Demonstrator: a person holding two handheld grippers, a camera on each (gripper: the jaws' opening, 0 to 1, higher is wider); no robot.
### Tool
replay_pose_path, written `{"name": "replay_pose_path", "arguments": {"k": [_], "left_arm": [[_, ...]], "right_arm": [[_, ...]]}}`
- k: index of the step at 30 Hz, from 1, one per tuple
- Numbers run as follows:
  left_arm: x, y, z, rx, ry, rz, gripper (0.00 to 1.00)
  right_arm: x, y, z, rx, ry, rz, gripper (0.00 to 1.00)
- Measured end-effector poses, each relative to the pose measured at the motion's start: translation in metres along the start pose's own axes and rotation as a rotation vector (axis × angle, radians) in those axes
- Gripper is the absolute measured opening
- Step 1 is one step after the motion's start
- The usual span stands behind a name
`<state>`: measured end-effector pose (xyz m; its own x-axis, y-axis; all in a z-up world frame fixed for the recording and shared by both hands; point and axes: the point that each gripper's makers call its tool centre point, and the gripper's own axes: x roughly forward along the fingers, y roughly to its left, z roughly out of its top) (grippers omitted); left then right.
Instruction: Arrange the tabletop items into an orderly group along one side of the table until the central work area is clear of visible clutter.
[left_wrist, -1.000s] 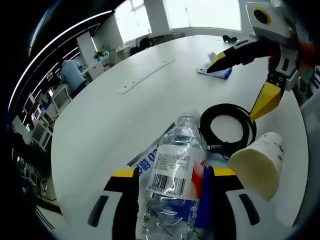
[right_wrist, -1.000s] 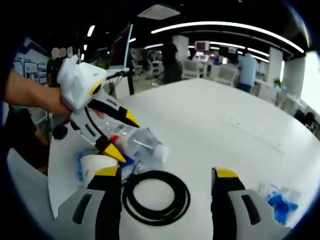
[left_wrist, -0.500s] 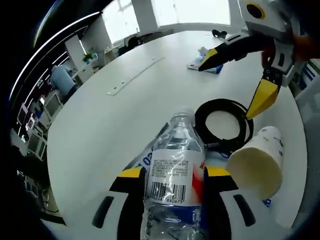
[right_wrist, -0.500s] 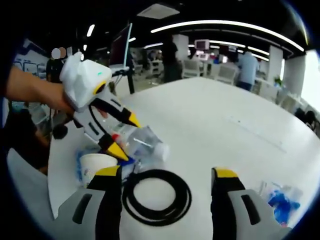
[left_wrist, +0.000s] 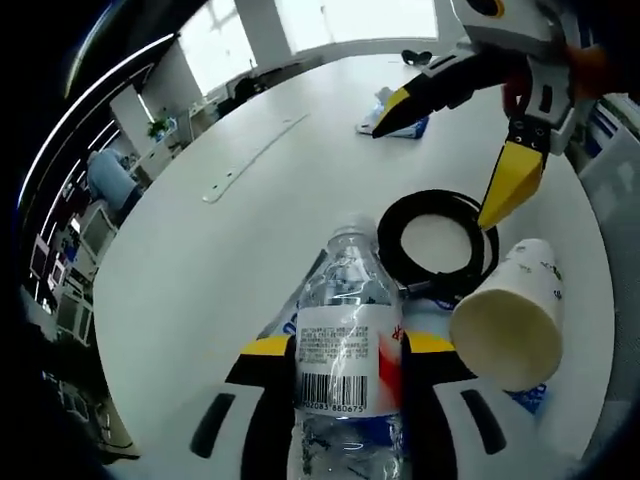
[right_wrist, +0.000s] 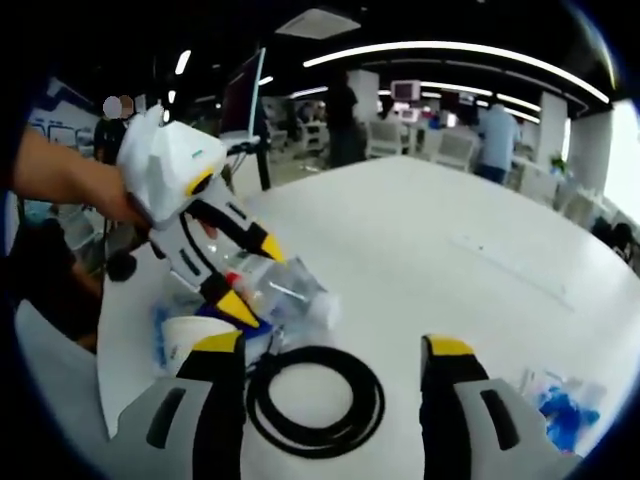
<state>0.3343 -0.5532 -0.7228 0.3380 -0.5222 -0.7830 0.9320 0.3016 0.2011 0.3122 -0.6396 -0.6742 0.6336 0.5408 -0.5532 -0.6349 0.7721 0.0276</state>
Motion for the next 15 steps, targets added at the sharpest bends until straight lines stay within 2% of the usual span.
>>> {"name": "replay_pose_path", "arguments": {"k": [7,11,15], "left_arm": [[-0.002,0.0,0.002,0.003,-0.032,0.003,0.39],[-0.005,-0.001,0.003,0.001,-0.053,-0.002,0.39],[-0.006,-0.003,0.004,0.015,-0.064,-0.005,0.38]], "right_arm": [[0.002,0.004,0.005,0.018,-0.003,0.02,0.6],[0.005,0.007,0.007,0.026,0.002,0.033,0.51],[0.009,0.012,0.01,0.035,0.0,0.044,0.51]]}}
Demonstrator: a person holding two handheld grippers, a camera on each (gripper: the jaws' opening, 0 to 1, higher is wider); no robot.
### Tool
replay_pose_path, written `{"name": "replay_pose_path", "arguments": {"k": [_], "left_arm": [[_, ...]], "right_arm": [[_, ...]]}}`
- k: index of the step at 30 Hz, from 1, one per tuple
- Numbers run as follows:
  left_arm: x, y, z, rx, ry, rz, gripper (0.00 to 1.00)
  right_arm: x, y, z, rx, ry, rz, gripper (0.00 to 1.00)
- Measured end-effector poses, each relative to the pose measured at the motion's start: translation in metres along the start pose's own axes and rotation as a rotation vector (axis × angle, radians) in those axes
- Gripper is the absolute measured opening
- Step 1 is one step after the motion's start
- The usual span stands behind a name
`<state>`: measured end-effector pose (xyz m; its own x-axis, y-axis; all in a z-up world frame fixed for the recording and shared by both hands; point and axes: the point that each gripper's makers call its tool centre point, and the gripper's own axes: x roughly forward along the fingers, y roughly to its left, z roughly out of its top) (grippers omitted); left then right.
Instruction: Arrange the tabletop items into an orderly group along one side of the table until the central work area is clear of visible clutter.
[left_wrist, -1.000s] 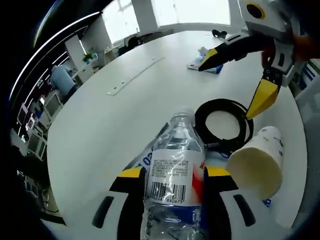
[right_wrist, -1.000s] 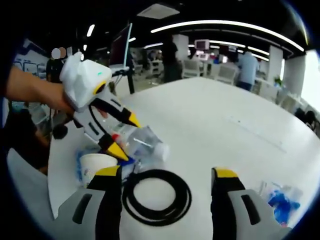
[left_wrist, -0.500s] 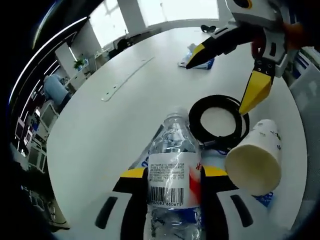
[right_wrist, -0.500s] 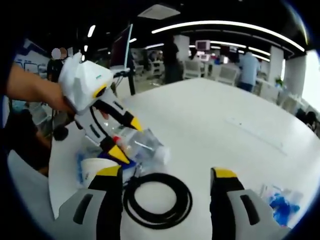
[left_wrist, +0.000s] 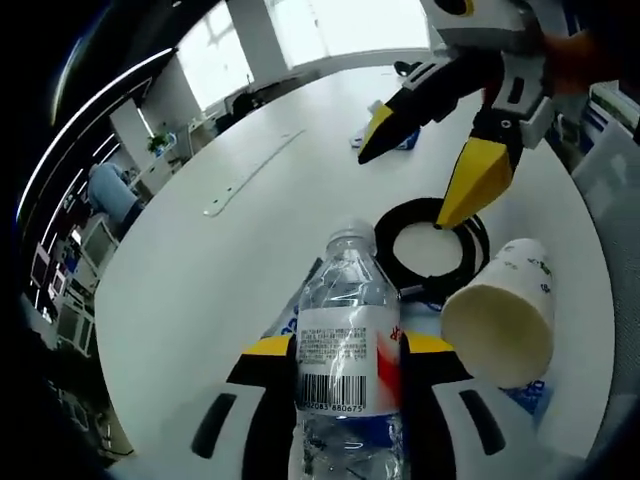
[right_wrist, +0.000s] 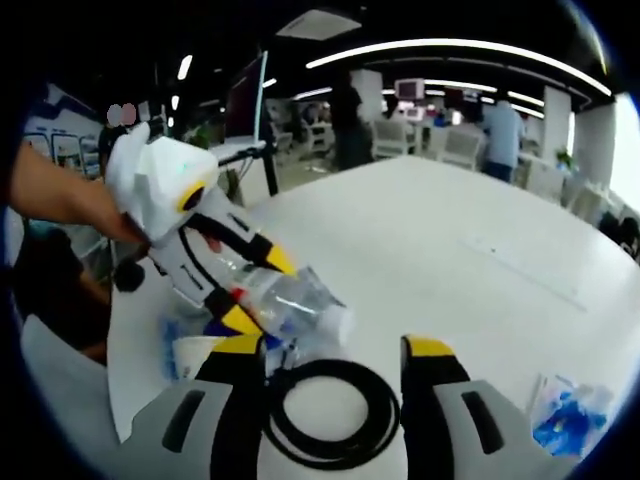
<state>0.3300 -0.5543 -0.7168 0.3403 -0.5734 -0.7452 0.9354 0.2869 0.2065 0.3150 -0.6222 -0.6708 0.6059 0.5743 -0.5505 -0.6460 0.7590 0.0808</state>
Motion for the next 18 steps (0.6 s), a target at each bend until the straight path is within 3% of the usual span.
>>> {"name": "replay_pose_path", "arguments": {"k": [4,18], "left_arm": [[-0.003,0.0,0.002,-0.011,-0.024,0.004,0.38],[-0.014,-0.004,0.015,-0.005,-0.131,0.005,0.38]], "right_arm": [[0.006,0.003,0.0,0.017,0.006,0.014,0.48],[0.011,0.006,0.013,0.232,-0.028,0.05,0.28]]}}
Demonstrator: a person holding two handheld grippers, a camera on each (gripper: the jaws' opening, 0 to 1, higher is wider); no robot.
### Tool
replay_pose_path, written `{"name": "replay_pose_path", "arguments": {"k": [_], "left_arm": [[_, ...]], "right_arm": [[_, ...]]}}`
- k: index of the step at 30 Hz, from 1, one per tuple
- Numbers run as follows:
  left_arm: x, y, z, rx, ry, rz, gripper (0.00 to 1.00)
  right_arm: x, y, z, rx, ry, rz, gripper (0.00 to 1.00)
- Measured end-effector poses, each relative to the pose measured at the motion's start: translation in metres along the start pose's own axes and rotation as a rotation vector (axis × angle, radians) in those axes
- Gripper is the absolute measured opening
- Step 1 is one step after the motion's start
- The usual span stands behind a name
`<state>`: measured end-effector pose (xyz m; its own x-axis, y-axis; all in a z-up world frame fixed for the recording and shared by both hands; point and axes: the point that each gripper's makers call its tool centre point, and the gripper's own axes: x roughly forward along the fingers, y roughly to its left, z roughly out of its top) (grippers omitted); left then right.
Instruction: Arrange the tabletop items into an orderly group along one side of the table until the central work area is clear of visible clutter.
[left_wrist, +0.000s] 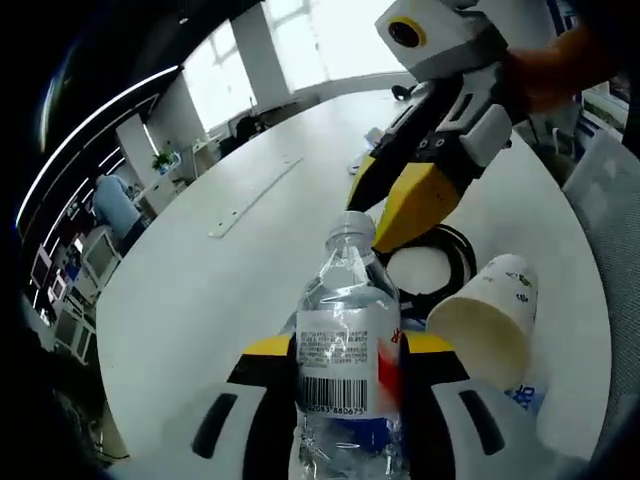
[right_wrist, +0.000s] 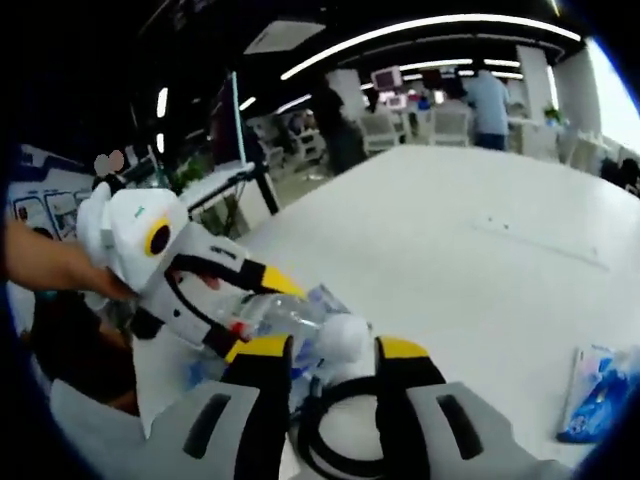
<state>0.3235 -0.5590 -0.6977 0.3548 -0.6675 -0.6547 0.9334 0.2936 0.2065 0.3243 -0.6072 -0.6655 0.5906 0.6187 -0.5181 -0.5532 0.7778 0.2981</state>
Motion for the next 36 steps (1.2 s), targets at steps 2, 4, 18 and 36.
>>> {"name": "replay_pose_path", "arguments": {"k": [2,4,18,36], "left_arm": [[-0.001,0.001,0.001,-0.006,-0.014,0.008,0.38],[-0.002,0.002,0.002,-0.02,-0.029,0.009,0.38],[-0.014,0.002,0.008,-0.021,-0.117,0.026,0.38],[-0.027,0.014,0.015,-0.045,-0.133,0.069,0.39]], "right_arm": [[0.0,0.001,0.001,0.054,-0.006,0.005,0.28],[0.0,0.002,0.003,0.084,-0.017,0.013,0.27],[-0.005,0.014,0.02,0.294,-0.062,0.078,0.21],[-0.013,0.045,0.053,0.076,-0.096,0.098,0.2]]}}
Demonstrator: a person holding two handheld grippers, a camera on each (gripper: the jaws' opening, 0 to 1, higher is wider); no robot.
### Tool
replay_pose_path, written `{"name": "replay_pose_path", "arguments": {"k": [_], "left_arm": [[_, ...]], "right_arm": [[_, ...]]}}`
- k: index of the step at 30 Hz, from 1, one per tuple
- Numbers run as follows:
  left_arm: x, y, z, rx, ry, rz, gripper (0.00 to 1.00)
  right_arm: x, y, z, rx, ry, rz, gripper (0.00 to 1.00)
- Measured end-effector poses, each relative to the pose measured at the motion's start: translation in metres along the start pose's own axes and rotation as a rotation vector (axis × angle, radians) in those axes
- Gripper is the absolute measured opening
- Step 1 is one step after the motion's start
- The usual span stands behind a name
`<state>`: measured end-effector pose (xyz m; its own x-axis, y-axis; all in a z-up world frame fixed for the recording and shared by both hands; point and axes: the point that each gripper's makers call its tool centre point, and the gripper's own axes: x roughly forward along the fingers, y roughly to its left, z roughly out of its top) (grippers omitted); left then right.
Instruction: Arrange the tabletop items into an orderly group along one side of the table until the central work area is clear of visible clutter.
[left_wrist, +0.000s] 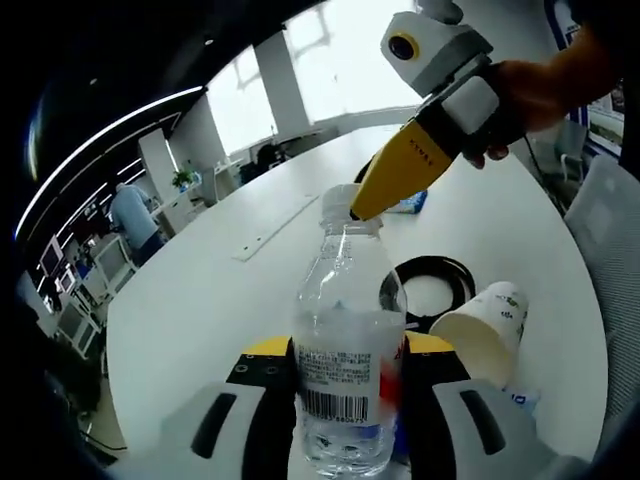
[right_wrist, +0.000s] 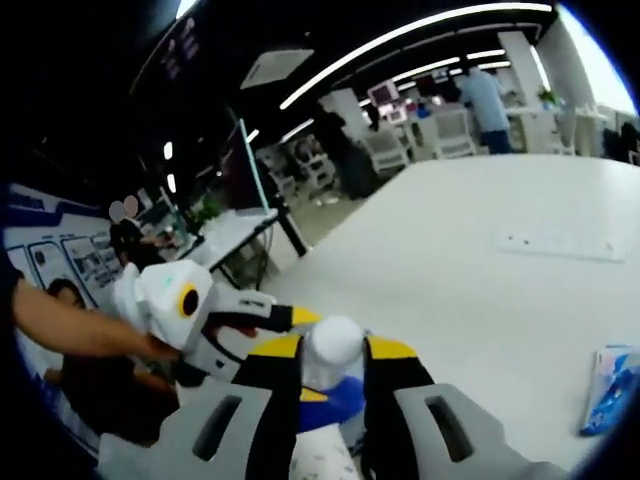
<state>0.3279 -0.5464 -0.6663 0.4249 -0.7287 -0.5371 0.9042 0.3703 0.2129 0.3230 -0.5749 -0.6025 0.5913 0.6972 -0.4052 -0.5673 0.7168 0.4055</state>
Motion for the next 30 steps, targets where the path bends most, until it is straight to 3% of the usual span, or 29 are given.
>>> {"name": "replay_pose_path", "arguments": {"k": [14,22,30], "left_arm": [[-0.007,-0.001,0.011,-0.043,-0.039,0.007,0.39],[-0.008,-0.005,0.013,-0.053,-0.062,-0.036,0.39],[-0.011,-0.005,0.011,-0.051,-0.047,-0.033,0.38]], "right_arm": [[-0.004,0.028,0.018,-0.138,-0.029,0.033,0.18],[-0.002,0.044,0.02,-0.186,-0.034,0.068,0.18],[0.003,0.054,0.021,-0.225,-0.025,0.086,0.18]]}}
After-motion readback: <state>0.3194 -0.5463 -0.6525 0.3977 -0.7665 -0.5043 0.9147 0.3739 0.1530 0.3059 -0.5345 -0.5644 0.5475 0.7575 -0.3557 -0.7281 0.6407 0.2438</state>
